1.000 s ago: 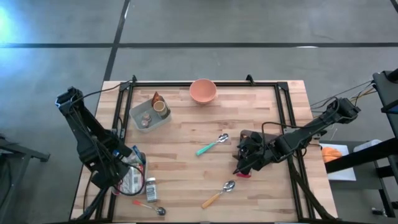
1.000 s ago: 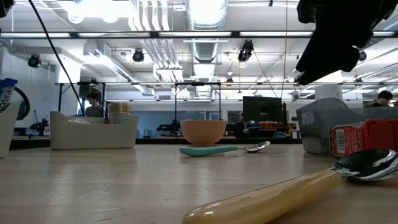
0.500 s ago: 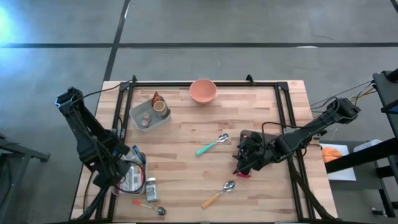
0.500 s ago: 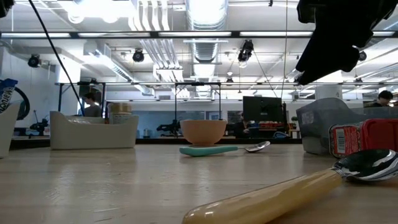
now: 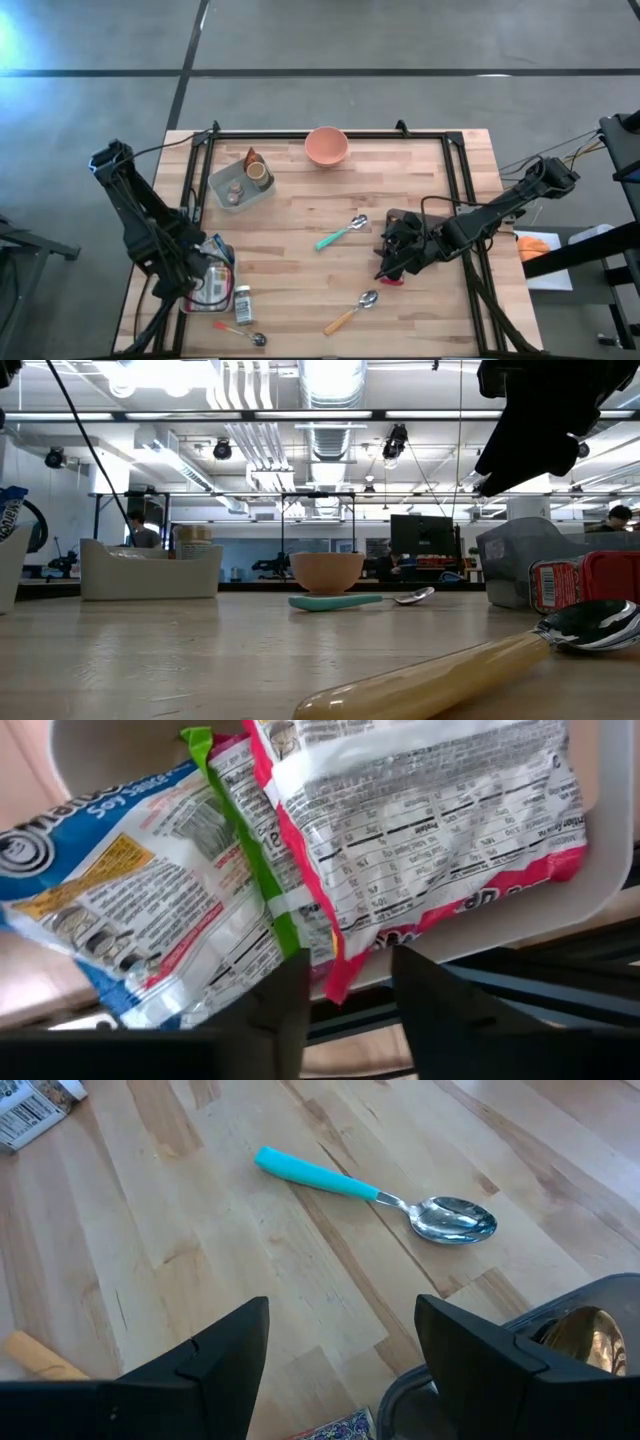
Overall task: Pick & Place Food Item
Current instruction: Put the bagel seasoning bottle into the top gray bin
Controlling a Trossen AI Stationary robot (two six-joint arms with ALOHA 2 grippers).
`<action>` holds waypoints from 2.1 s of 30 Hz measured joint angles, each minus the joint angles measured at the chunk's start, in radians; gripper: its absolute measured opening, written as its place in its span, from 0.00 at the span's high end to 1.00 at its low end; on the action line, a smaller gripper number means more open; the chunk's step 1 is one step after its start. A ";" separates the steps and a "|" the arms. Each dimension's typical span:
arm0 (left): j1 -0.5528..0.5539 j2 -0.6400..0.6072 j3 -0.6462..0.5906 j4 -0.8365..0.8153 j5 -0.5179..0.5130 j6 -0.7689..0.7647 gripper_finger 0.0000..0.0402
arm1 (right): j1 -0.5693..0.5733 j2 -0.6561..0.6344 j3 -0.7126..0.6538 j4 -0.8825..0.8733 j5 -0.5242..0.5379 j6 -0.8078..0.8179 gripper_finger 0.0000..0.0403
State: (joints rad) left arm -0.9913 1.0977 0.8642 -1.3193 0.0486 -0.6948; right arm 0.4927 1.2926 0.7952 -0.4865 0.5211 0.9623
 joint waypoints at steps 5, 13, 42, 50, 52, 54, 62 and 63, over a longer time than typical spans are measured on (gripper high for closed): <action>0.006 -0.001 0.032 -0.057 0.000 -0.058 0.52 | 0.000 0.000 0.000 0.000 0.000 0.000 0.38; 0.016 -0.001 0.101 -0.098 -0.078 -0.039 0.49 | 0.000 0.000 0.000 0.001 0.000 0.000 0.38; 0.138 0.395 0.191 0.453 -0.346 0.705 0.42 | 0.000 0.000 0.000 0.005 -0.003 -0.002 0.38; 0.143 0.411 0.191 0.519 -0.310 0.770 0.21 | 0.000 0.000 0.000 0.006 -0.004 -0.003 0.38; 0.143 0.411 0.191 0.519 -0.293 0.774 0.17 | 0.000 0.000 0.000 0.005 -0.006 -0.002 0.38; 0.143 0.411 0.188 0.536 -0.278 0.773 0.15 | 0.000 0.000 0.000 0.005 -0.006 -0.001 0.38; 0.140 0.429 0.145 0.690 -0.202 0.728 0.14 | 0.001 0.000 -0.001 0.005 -0.006 0.000 0.38; 0.139 0.440 0.145 0.687 -0.188 0.728 0.14 | 0.003 0.000 -0.001 0.006 -0.007 0.003 0.38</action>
State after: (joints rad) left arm -0.8520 1.5379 1.0092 -0.6323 -0.1391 0.0334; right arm 0.4954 1.2929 0.7944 -0.4810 0.5144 0.9653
